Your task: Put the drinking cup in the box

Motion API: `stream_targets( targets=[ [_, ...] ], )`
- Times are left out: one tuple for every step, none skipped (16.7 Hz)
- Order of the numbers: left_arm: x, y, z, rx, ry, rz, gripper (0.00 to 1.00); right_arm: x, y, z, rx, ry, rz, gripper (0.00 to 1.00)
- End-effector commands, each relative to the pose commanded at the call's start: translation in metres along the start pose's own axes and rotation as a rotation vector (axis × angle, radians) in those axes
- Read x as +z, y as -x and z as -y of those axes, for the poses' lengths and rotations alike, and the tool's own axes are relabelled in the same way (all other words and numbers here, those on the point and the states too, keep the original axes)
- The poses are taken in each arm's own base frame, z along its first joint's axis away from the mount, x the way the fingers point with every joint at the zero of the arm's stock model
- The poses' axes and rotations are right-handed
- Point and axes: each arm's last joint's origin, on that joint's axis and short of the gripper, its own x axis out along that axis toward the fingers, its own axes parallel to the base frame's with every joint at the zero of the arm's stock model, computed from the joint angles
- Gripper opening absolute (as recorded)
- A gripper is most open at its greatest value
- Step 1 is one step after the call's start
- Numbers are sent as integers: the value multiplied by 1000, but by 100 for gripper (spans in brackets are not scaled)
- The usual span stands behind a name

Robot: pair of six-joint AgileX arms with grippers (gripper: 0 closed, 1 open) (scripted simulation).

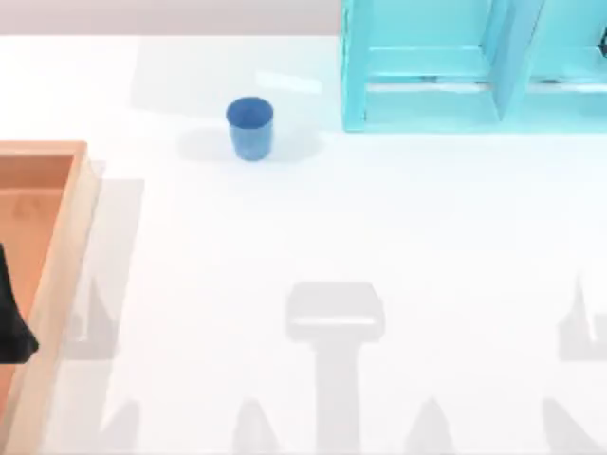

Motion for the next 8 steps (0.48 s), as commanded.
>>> stream_targets(
  targets=[
    [0,0,0,0,0,0,100,0,0,0,0,0,0,100],
    [0,0,0,0,0,0,100,0,0,0,0,0,0,100],
    [1,0,0,-2,0,-7,100,0,0,0,0,0,0,100],
    [4,0,0,-5,0,-19,100,0,0,0,0,0,0,100],
    [8,-1,1,-10,1,-38,100,0,0,0,0,0,0,100],
    [14,-2,2,-16,3,-62,100,0,0,0,0,0,0,100],
    [23,-3,2,-23,6,-90,100,0,0,0,0,0,0,100],
    [33,-5,3,-31,10,-119,100,0,0,0,0,0,0,100]
  ],
)
